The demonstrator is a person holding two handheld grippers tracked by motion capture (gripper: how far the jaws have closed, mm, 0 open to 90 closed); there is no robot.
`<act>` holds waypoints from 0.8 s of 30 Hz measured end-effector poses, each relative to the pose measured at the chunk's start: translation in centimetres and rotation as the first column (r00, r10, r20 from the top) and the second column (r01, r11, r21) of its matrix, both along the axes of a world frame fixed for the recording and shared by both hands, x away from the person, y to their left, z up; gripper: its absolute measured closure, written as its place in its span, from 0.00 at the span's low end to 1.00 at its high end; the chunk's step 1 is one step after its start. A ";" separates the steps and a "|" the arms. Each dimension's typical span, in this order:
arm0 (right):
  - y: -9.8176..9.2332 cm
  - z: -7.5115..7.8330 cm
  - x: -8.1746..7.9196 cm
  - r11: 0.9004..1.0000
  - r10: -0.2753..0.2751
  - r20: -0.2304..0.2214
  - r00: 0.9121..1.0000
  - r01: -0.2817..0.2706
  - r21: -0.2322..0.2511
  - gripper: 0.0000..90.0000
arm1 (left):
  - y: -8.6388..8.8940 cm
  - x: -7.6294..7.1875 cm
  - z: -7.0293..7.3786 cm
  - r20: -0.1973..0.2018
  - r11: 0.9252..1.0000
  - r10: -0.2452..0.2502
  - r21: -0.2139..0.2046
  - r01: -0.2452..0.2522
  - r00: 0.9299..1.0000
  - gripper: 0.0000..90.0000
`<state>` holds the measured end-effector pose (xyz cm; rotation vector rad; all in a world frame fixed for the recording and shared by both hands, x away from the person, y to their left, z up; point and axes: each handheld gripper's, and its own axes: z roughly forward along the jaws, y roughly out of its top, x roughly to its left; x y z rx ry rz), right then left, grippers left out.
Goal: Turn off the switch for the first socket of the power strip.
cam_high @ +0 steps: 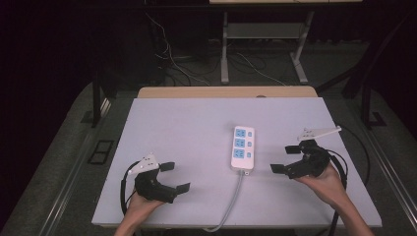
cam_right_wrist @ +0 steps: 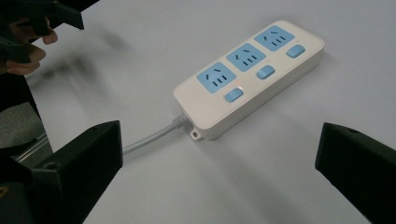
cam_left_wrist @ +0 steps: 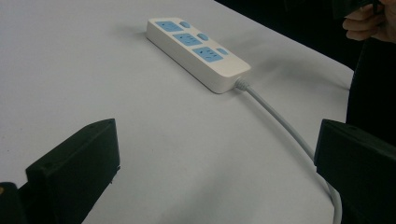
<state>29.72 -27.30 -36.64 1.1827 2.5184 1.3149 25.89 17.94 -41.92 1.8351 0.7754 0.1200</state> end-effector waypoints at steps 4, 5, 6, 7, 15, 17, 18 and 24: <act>0.3 0.2 0.8 1.000 0.009 -0.005 1.000 -0.009 -0.006 0.01 | 0.0 0.0 0.0 0.000 1.000 0.002 -0.002 -0.002 1.000 0.00; 0.4 0.3 0.9 1.000 0.010 -0.005 1.000 -0.010 -0.007 0.01 | 0.0 0.0 0.0 -0.001 1.000 0.001 -0.001 -0.001 1.000 0.00; 0.5 0.4 1.1 1.000 0.014 -0.004 1.000 -0.014 -0.012 0.01 | 0.0 0.1 0.0 -0.001 1.000 0.000 -0.001 0.000 1.000 0.00; 0.6 0.4 1.2 1.000 0.017 -0.005 1.000 -0.017 -0.015 0.01 | 0.0 0.1 0.0 -0.001 1.000 0.000 0.000 0.000 1.000 0.00; 1.4 0.5 2.3 0.999 0.036 -0.014 0.999 -0.037 -0.035 0.01 | 0.1 0.1 0.0 -0.002 1.000 -0.001 -0.001 0.001 1.000 0.00; 1.5 0.6 2.5 0.999 0.033 -0.016 0.999 -0.034 -0.038 0.01 | 0.0 0.1 0.0 -0.003 1.000 0.000 -0.003 0.000 1.000 0.00; 1.5 0.6 2.7 0.999 0.032 -0.018 0.999 -0.033 -0.039 0.01 | 0.0 0.1 -0.1 -0.003 1.000 0.000 -0.002 0.000 1.000 0.00; 1.8 0.8 3.5 0.999 0.031 -0.024 0.999 -0.032 -0.043 0.01 | 0.1 0.2 -0.1 -0.004 1.000 -0.002 -0.001 0.002 1.000 0.00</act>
